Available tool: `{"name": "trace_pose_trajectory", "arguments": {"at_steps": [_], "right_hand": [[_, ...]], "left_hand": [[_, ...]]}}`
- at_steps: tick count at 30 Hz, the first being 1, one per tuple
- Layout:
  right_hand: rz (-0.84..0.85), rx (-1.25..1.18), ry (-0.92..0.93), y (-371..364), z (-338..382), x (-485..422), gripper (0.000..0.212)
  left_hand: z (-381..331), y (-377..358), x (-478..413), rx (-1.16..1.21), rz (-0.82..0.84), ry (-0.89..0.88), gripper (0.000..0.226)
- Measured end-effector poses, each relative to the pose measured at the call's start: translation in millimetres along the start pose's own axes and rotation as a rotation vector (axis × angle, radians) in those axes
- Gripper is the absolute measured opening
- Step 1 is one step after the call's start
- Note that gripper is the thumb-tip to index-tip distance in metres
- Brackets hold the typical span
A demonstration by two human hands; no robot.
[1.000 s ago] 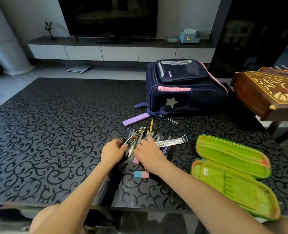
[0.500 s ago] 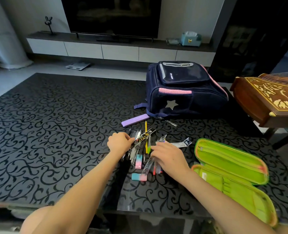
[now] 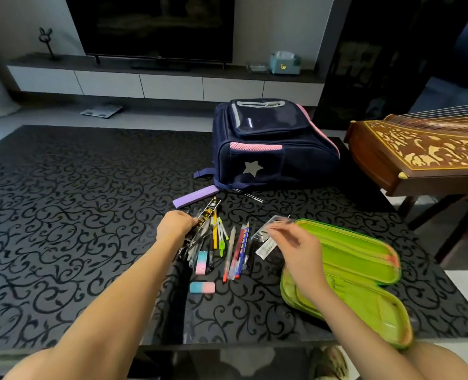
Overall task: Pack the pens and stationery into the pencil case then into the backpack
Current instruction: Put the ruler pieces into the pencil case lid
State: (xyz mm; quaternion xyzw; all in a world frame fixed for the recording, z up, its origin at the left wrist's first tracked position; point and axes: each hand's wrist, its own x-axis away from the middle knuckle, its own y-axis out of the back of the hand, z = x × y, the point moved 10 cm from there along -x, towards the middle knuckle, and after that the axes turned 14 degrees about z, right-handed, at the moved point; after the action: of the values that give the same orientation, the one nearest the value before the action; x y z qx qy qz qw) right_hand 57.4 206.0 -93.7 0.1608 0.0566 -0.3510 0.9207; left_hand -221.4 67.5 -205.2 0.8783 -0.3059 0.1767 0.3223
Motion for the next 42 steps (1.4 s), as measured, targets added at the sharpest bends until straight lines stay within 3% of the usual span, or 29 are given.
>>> {"name": "trace_pose_trajectory", "arguments": {"at_steps": [4,7,9,13,15,17,20,21,23,25,28,33,38,40,42], "right_hand": [[-0.099,-0.171,-0.036,33,0,11,0.015],[-0.107,-0.154,-0.036,45,2,17,0.019],[-0.115,-0.144,-0.028,51,7,24,0.02],[-0.164,-0.126,-0.03,71,12,36,0.008],[-0.197,-0.116,-0.037,88,15,46,0.007],[-0.228,-0.132,-0.066,107,13,58,0.008],[-0.249,-0.181,-0.145,129,3,79,0.013],[-0.251,-0.186,-0.172,134,-1,86,0.015],[-0.271,-0.198,-0.205,147,-8,103,0.016],[-0.306,-0.215,-0.225,159,-12,120,0.016],[-0.362,-0.22,-0.254,175,-21,137,0.018],[-0.421,-0.22,-0.271,191,-25,151,0.018],[-0.44,-0.196,-0.18,198,-9,153,0.015],[-0.428,-0.137,-0.115,196,2,155,0.014],[-0.421,0.036,0.007,190,24,158,0.015]], "left_hand": [[-4,-6,2,0.243,0.022,-0.101,0.007],[-16,-9,9,0.422,0.055,-0.115,0.016],[-33,-6,23,0.387,0.039,-0.179,0.023],[-89,12,70,-0.002,-0.146,-0.493,0.015],[-118,-6,101,-0.217,-0.154,-0.682,0.012],[-137,-45,135,-0.517,-0.117,-0.863,0.012],[-144,-123,199,-0.963,-0.067,-1.318,0.039],[-135,-150,216,-1.081,-0.021,-1.461,0.036],[-114,-197,235,-1.27,0.11,-1.582,0.023],[-98,-232,243,-1.401,0.215,-1.581,0.007],[-82,-262,245,-1.49,0.339,-1.553,0.013],[-92,-269,251,-1.654,0.212,-1.578,0.038],[-90,-280,257,-1.775,0.157,-1.643,0.014],[-88,-281,256,-1.77,0.142,-1.674,0.015],[-103,-274,248,-1.676,0.096,-1.596,0.019]]}}
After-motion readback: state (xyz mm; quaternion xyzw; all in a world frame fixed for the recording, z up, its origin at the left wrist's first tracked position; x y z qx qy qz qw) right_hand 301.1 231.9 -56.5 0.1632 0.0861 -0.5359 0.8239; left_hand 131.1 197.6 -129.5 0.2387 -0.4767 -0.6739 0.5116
